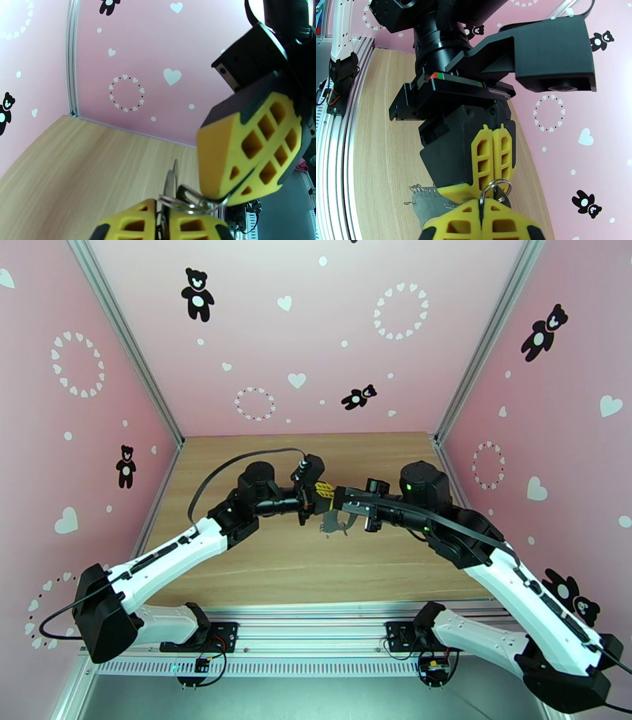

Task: Remove the keys from the keyring

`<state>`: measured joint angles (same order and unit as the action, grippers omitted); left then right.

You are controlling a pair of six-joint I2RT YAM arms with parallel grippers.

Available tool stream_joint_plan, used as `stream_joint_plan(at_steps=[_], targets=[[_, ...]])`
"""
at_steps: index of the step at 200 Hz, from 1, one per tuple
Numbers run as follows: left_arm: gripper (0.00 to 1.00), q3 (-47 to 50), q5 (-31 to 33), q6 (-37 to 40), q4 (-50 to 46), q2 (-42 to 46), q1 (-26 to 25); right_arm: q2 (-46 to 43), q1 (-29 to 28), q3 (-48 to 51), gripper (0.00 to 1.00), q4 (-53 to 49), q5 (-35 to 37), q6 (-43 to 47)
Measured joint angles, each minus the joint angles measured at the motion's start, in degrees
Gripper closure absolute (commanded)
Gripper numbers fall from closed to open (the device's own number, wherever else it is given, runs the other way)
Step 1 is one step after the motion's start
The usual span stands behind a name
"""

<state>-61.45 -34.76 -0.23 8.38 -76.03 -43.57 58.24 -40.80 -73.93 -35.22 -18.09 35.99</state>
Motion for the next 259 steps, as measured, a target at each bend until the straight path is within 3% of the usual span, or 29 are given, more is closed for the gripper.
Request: stream_joint_plan(at_steps=[101,178,259], targets=[[0.60,6.47,5.46,8.59,0.04,7.41,0.15,4.55,4.98,-4.17,1.00,-7.34,-11.80,-1.97],[0.57,5.33,4.33,22.73,-6.16,9.11,0.24,4.55,7.13,-4.15,1.00,-7.98,-17.35,-3.89],[0.57,0.24,1.03,29.00,-12.11,7.23,0.33,4.94,9.55,-3.72,1.00,-7.89,-22.69,-4.98]])
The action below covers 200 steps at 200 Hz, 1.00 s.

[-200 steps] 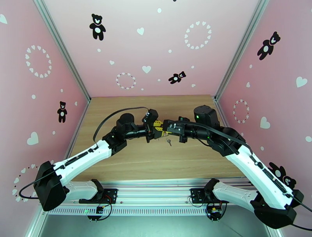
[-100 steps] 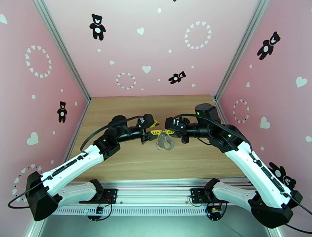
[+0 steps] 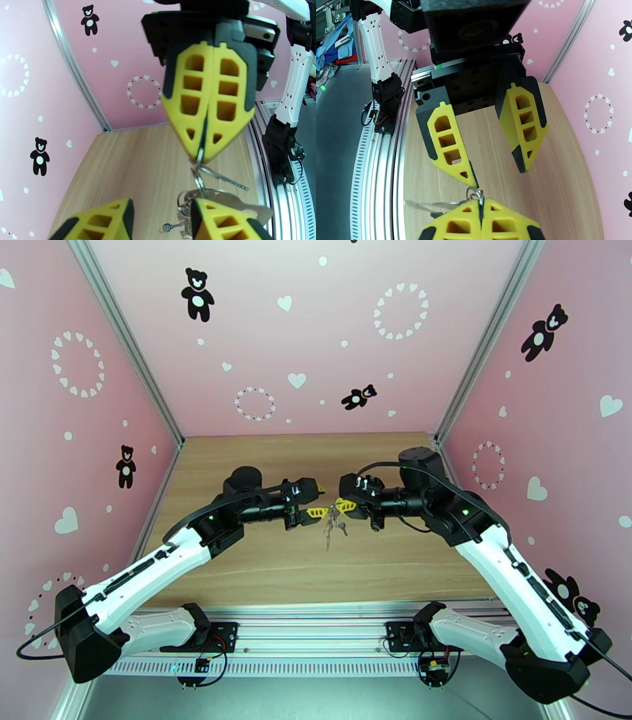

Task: Remove the keys from the keyring

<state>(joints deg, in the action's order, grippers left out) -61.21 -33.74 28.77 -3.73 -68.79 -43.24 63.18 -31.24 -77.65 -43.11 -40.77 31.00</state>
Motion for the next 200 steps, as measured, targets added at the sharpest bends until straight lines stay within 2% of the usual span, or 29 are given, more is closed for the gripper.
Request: stream_joint_plan(at_steps=[43,141,183,200], targets=[[0.56,-0.44,-3.37,0.79,-0.79,-0.35,0.00,0.09,0.85,0.63,1.00,0.81,-1.75,-0.83],[0.56,-1.31,-5.18,0.11,0.31,-2.80,0.00,0.09,1.90,1.27,1.00,3.06,-5.18,-2.56],[0.56,-1.88,-8.04,-0.52,1.33,-4.59,0.00,0.09,2.34,1.49,1.00,3.89,-6.34,-3.39],[0.59,-2.19,-9.01,-0.57,1.36,-5.25,0.00,0.09,2.40,1.57,1.00,4.04,-6.69,-3.58]])
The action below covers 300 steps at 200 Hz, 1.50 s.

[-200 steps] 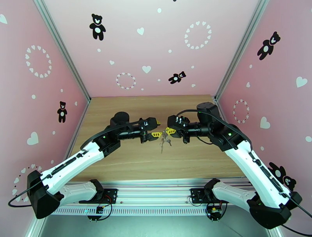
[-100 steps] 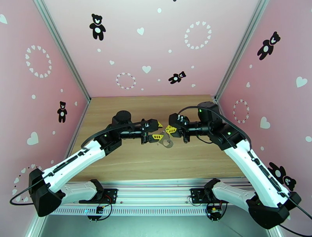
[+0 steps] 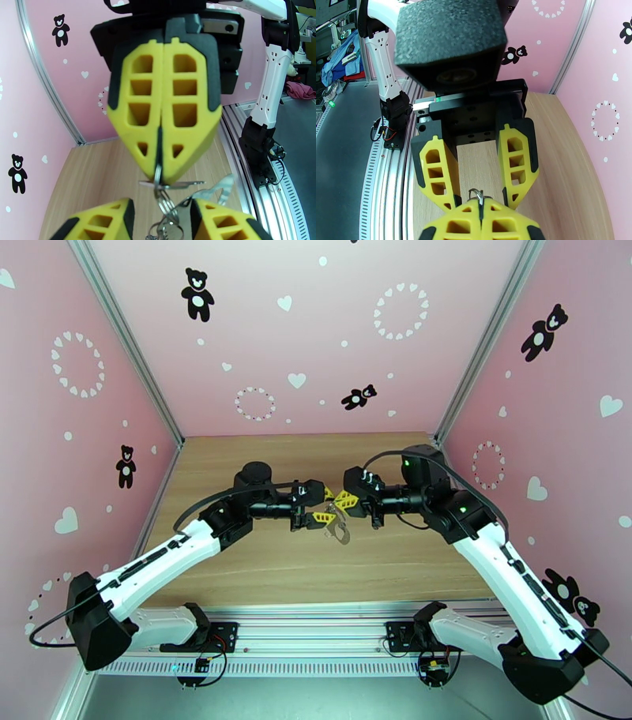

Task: Remove the keys from the keyring

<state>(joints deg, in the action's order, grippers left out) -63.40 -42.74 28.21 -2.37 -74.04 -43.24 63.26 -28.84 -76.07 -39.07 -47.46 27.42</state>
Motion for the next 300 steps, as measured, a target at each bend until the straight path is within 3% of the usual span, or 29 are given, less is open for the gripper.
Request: stream_joint_plan(at_steps=[83,218,278,300], targets=[[0.73,-0.20,-1.27,-1.07,0.26,-0.96,0.00,-0.07,0.79,1.55,1.00,1.36,-0.61,-0.94],[0.76,-0.17,-1.88,-2.99,3.32,-1.73,0.00,-2.05,1.55,2.86,1.00,2.91,-0.68,-2.60],[0.72,-0.17,-2.38,-3.48,4.13,-2.93,0.00,-2.25,1.55,3.78,1.00,4.44,-0.63,-3.63],[0.76,-0.17,-2.82,-3.61,4.15,-3.34,0.00,-2.27,1.55,4.04,1.00,4.61,-0.68,-3.91]])
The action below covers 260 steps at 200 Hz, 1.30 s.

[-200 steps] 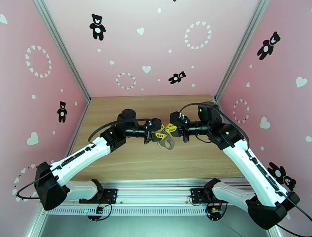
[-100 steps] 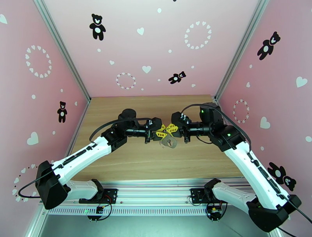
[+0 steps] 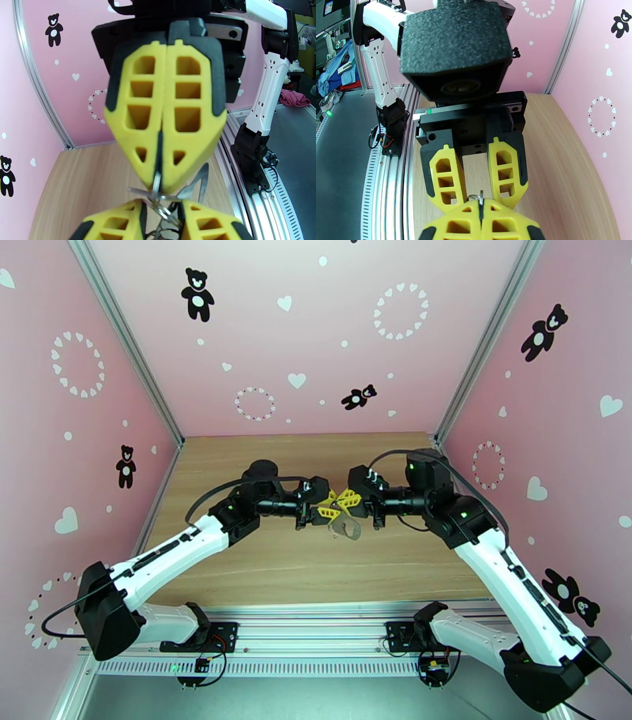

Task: Remove the keys from the keyring

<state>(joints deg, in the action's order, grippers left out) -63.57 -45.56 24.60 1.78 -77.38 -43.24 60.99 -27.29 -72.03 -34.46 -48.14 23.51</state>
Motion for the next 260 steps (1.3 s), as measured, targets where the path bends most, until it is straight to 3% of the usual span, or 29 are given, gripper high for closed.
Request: stream_joint_plan(at_steps=[99,260], targets=[[0.70,0.00,-0.33,-0.74,0.46,-0.59,0.00,-1.29,0.04,0.74,1.00,1.40,1.18,-0.68],[0.93,0.76,-0.55,-2.64,3.41,-0.96,0.00,-1.95,0.26,1.68,1.00,3.37,2.78,-1.03]])
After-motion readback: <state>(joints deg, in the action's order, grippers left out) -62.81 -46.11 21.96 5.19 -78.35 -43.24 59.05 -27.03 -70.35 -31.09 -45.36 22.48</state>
